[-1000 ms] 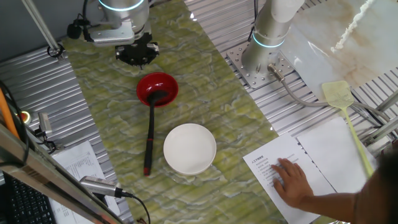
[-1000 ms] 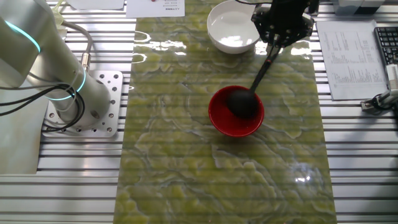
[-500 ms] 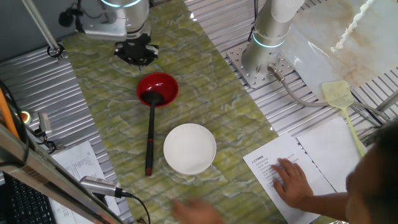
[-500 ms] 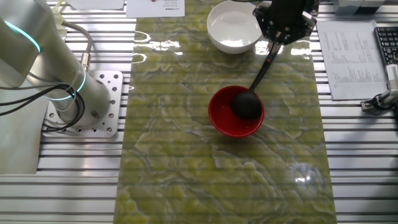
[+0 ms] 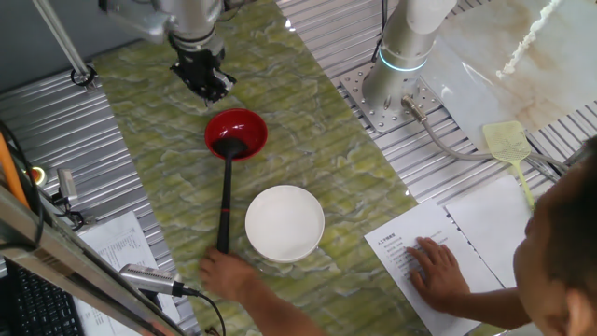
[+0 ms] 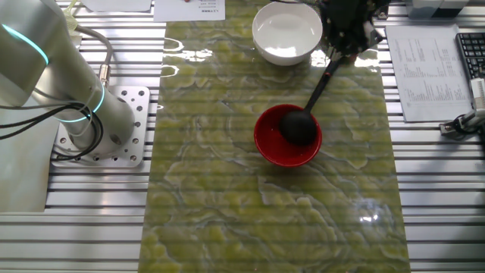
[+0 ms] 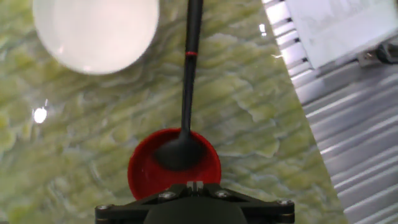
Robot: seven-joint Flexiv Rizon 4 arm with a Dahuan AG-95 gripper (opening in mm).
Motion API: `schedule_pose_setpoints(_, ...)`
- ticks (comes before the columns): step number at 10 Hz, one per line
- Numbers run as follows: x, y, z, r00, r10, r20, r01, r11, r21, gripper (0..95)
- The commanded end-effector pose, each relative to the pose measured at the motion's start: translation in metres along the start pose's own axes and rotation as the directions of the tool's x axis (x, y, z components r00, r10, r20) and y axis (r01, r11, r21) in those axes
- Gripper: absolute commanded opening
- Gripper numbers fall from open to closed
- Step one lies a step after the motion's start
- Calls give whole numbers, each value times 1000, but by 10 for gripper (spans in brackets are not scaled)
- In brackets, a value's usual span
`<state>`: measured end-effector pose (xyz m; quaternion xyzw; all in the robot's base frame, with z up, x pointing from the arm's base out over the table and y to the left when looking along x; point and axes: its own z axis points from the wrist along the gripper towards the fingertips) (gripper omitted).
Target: Scoop water with a large spoon from one bowl to another
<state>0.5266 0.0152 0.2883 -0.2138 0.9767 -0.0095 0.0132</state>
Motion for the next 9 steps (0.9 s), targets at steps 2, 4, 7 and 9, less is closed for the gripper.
schedule_pose_setpoints(2,-2,-2,4,937,336,94,-330,941,-70,0)
schedule_pose_setpoints(4,-2,-2,6,928,354,115,-348,935,-69,0)
schedule_pose_setpoints(7,-2,-2,6,924,362,122,-356,932,-72,0)
schedule_pose_setpoints(9,-2,-3,8,922,366,123,-360,930,-73,0)
